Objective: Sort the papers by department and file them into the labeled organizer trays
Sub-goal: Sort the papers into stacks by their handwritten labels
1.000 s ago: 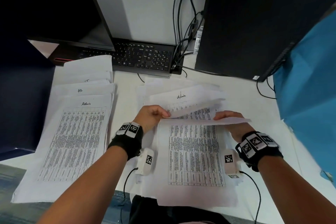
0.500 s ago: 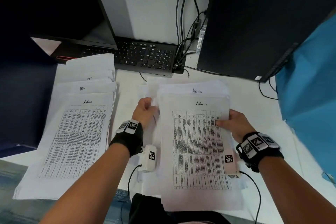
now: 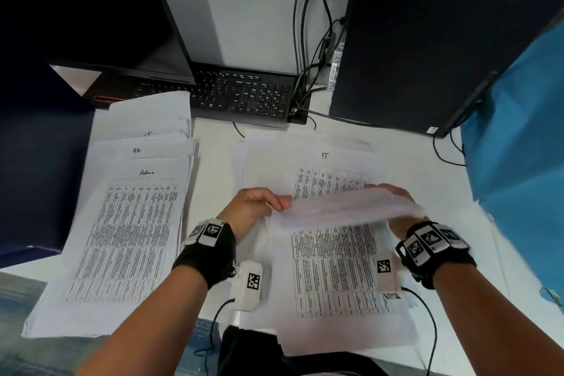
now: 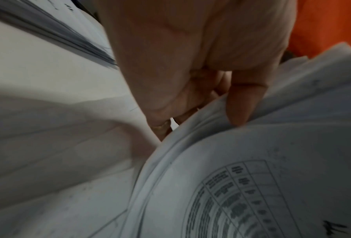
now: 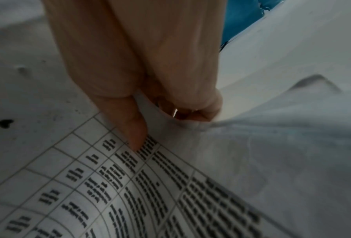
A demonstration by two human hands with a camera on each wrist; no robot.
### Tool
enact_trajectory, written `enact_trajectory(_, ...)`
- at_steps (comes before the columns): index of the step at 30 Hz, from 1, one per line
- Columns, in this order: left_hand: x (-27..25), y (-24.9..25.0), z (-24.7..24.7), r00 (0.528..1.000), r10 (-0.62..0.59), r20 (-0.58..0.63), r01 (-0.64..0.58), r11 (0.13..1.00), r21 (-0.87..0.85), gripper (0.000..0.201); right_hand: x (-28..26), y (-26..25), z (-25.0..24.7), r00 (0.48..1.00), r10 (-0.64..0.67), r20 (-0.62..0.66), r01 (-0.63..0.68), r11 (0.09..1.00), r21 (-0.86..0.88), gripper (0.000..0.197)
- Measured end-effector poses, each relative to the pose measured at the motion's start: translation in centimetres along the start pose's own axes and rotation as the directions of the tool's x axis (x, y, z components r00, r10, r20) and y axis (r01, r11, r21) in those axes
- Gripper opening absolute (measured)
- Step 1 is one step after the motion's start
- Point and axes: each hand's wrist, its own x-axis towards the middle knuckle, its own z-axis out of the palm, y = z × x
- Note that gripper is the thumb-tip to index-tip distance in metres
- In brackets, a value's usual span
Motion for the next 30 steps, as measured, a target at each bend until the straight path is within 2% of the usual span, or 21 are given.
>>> enact_trajectory(3,-0.8,-0.3,0.7,0.997,-0.039,0.062,0.042,0.998,-0.057,0.034,-0.4,-0.6,0.2,1.0,-0.012,-0.024,0.01,0.998,-0.06,0.035)
enact_trajectory(6,-1.0,0.2,1.0,0.998,-0.065,0.027,0.068,0.987,-0.149,0.031,-0.7,-1.1,0.6,1.0,0.014,0.006,-0.014,1.0,0.001,0.021)
enact_trajectory(8,-1.5,0.9,1.4,0.998,-0.06,0.007,0.06,0.969,-0.241,0.022,-0.7,-0.9,0.6,0.999,0.03,0.018,-0.029,0.999,-0.019,0.044)
enact_trajectory(9,-1.5,1.0,1.5,0.998,-0.068,-0.014,0.061,0.954,-0.294,0.021,-0.8,-1.0,0.6,0.999,0.037,0.01,-0.037,0.999,-0.026,0.042)
enact_trajectory(11,-1.3,0.7,1.6,0.991,-0.119,-0.06,0.093,0.939,-0.33,0.045,-1.1,-1.4,0.7,0.999,0.026,-0.03,-0.027,0.999,-0.033,0.024)
enact_trajectory(13,-1.0,0.3,1.6,0.981,-0.163,-0.103,0.127,0.948,-0.293,0.056,-1.4,-1.9,1.1,0.999,0.004,-0.048,-0.004,1.0,0.001,0.02)
enact_trajectory(16,-0.7,-0.3,1.6,0.97,-0.169,-0.174,0.146,0.98,-0.138,0.056,-2.4,-2.9,2.0,0.997,-0.054,0.057,0.055,0.998,-0.02,0.026)
enact_trajectory(19,-0.2,0.1,1.4,0.922,-0.1,-0.374,0.129,0.99,0.051,0.031,-2.9,-4.0,3.0,0.987,-0.032,0.157,0.056,0.987,-0.152,0.035)
enact_trajectory(21,-0.1,0.8,1.0,0.885,-0.064,-0.462,0.111,0.991,0.077,0.021,-3.0,-4.8,3.5,0.994,-0.059,0.091,0.071,0.988,-0.136,0.035)
enact_trajectory(24,-0.7,2.5,0.8,0.88,0.004,-0.474,0.088,0.981,0.171,0.021,-3.9,-7.3,4.0,0.987,-0.16,-0.02,0.161,0.984,0.073,0.032)
enact_trajectory(26,-1.2,3.9,0.8,0.886,0.087,-0.456,0.025,0.972,0.234,0.019,-4.7,-9.5,4.5,0.967,-0.246,-0.073,0.256,0.947,0.192,0.029)
enact_trajectory(28,-1.6,5.7,1.2,0.848,0.207,-0.488,-0.084,0.961,0.263,0.012,-5.6,-11.8,4.7,0.937,-0.33,-0.116,0.348,0.913,0.213,0.022)
enact_trajectory(30,-2.0,7.7,1.7,0.784,0.321,-0.531,-0.204,0.942,0.268,0.013,-6.7,-13.8,5.1,0.892,-0.43,-0.139,0.451,0.87,0.2,0.018)
